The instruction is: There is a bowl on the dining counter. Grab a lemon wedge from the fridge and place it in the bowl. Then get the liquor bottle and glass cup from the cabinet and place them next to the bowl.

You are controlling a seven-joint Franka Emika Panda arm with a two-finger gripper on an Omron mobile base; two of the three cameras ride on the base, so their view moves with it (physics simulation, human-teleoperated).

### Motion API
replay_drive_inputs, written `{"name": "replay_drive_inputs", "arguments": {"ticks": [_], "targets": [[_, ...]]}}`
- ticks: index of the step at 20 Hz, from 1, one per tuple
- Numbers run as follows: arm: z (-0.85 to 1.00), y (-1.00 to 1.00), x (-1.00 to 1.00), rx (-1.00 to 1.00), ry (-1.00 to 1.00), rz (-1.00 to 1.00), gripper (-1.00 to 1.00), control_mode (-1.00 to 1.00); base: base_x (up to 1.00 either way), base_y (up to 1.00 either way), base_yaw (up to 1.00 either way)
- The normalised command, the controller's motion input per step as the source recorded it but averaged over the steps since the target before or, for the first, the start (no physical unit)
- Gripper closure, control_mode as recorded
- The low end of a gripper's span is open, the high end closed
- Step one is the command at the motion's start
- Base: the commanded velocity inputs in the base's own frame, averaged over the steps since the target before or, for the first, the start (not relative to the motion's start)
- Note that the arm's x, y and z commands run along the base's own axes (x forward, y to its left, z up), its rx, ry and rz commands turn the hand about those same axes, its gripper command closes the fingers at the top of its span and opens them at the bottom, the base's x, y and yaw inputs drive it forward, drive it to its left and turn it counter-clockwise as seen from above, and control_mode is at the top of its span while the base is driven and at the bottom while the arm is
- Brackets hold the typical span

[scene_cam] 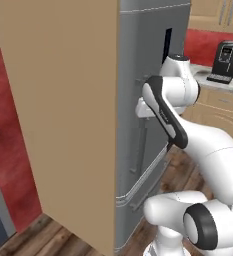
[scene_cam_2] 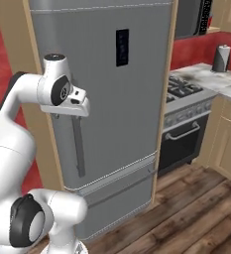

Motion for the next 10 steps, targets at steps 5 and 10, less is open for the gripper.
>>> {"name": "replay_drive_inputs", "arguments": {"ticks": [5,10], "targets": [[0.0,0.0,0.0,0.0,0.0,0.0,-1.0,1.0,0.23,0.72,-0.17],[0.0,0.0,0.0,0.0,0.0,0.0,-1.0,1.0,0.04,0.41,-0.17]]}}
